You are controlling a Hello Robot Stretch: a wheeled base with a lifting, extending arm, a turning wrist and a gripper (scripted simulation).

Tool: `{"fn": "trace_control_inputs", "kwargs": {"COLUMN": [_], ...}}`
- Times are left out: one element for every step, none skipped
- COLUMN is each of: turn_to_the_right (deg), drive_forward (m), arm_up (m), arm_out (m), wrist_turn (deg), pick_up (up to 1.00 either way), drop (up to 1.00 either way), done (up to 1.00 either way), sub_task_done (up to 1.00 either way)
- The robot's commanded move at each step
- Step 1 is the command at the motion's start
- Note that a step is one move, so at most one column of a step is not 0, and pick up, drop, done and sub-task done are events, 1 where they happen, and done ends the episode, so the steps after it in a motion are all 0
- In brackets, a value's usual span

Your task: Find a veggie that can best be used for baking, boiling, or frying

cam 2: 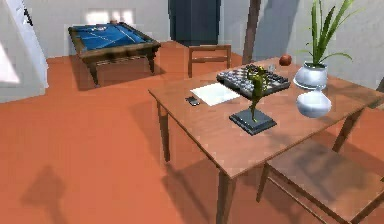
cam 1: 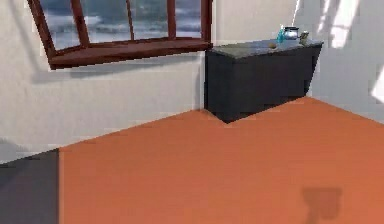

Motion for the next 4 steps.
{"fn": "trace_control_inputs", "kwargs": {"turn_to_the_right": [15.0,0.0,18.0,0.0], "drive_forward": [0.00,0.20,0.00,1.00], "arm_up": [0.00,0.00,0.00,0.00], "arm_out": [0.00,0.00,0.00,0.00], "wrist_turn": [0.0,0.0,0.0,0.0], "pick_up": [0.00,0.00,0.00,0.00], "drop": [0.00,0.00,0.00,0.00], "done": [0.00,0.00,0.00,0.00], "sub_task_done": [0.00,0.00,0.00,0.00]}}
